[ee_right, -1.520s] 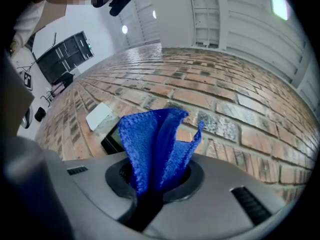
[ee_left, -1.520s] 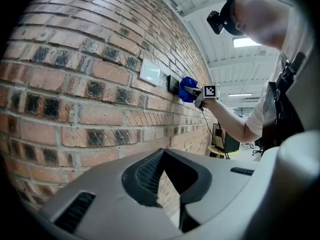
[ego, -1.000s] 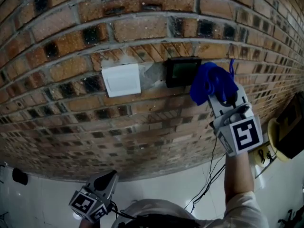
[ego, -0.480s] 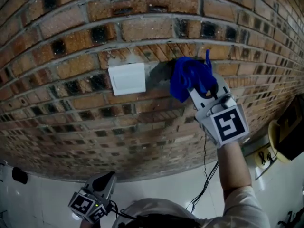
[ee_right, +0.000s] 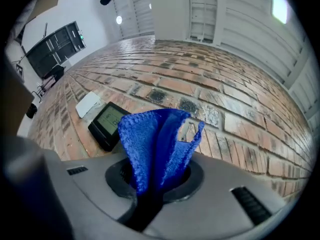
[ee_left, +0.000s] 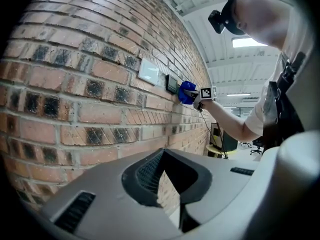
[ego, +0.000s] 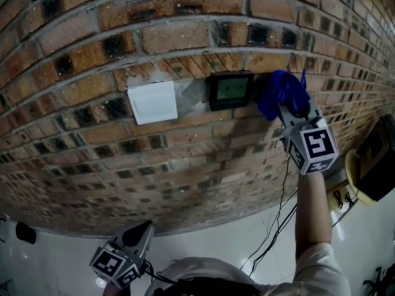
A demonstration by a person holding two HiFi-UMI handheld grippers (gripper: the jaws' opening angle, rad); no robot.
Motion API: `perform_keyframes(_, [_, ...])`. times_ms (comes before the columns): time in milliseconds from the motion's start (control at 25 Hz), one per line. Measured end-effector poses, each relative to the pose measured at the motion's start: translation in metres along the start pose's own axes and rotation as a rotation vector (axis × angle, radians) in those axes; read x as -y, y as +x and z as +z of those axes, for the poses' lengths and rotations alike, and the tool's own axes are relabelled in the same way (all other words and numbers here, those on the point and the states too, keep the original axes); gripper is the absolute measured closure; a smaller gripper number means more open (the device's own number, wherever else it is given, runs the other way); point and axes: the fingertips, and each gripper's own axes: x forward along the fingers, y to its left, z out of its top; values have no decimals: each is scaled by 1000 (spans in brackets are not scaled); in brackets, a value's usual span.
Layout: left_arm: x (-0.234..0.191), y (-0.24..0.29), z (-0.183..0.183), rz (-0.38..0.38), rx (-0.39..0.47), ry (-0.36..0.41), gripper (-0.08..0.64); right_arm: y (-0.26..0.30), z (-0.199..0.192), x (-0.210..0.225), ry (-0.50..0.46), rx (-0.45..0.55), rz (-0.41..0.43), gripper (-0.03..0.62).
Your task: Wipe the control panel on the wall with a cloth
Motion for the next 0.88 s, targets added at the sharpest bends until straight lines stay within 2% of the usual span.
perform_keyframes(120, [2,-1,2,-2,2,-1,557,-4,-2,1,16,-1,-7,506])
perform_keyframes(200, [0,-4,3,2,1,1,557,-9,15,-13,8,32,10,506])
perform_keyframes(360, [-3,-9,1,16,-4,4,557,-10,64,-78,-10,132,148,506])
perform_keyframes(480, [-1,-10,3,18,10,-1,557,5,77,-124,-15,143,252,506])
perform_keyframes(560, [1,-12,4,19,17,-1,557,17,79,-143,-1,143,284,506])
perform_keyframes(720, [1,-17,2,32,22,-7,557,25,82,-142,27,171,275,506])
perform_keyframes(880, [-4,-18,-2,47,17,-21,557,15,68,-106,21,134,200,506])
